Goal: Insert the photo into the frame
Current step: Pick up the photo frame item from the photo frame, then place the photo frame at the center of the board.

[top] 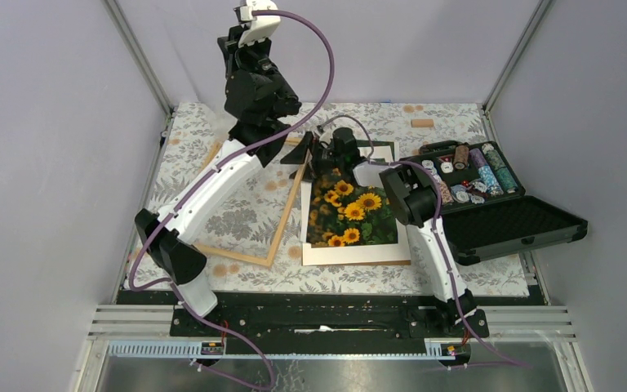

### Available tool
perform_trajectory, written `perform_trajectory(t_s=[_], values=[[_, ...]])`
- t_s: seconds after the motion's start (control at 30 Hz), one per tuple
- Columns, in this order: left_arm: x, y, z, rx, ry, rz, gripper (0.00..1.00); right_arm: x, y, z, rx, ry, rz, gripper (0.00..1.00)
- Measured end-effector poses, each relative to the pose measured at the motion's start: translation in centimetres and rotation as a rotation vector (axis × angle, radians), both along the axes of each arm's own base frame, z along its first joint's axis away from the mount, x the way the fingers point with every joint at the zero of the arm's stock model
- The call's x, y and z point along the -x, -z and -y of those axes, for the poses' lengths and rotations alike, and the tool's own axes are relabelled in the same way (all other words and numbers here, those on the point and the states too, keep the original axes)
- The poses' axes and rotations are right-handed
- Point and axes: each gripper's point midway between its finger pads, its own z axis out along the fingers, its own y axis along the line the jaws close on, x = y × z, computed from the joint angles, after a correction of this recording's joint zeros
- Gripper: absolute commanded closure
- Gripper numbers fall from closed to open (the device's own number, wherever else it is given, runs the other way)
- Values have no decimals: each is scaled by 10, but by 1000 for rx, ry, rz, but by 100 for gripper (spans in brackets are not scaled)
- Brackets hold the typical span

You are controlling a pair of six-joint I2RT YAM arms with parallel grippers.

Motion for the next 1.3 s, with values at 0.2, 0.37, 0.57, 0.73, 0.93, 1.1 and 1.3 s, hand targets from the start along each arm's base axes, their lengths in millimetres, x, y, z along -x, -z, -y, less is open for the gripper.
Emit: perform_trajectory(t_s=[0.2, 0.37, 0.57, 0.73, 0.93, 1.1, 1.3], values=[[15, -8, 8, 5, 8, -1, 100, -49, 12, -16, 146, 44, 62, 0], [19, 7, 11, -2, 3, -53, 100, -78, 18, -8, 327, 144, 74, 0], [15, 36, 16, -27, 4, -118, 100, -85, 28, 17, 540, 215, 67, 0], [12, 48, 21, -25, 20, -145, 100, -99, 2, 41, 682, 264, 164, 0], [18, 56, 16, -8, 36, -157, 100, -90, -27, 80, 776, 263, 208, 0], [23, 57, 13, 6, 54, -162, 100, -53, -32, 92, 701, 200, 161, 6], [37, 49, 1, 37, 75, -150, 100, -25, 4, 73, 559, 148, 55, 21]])
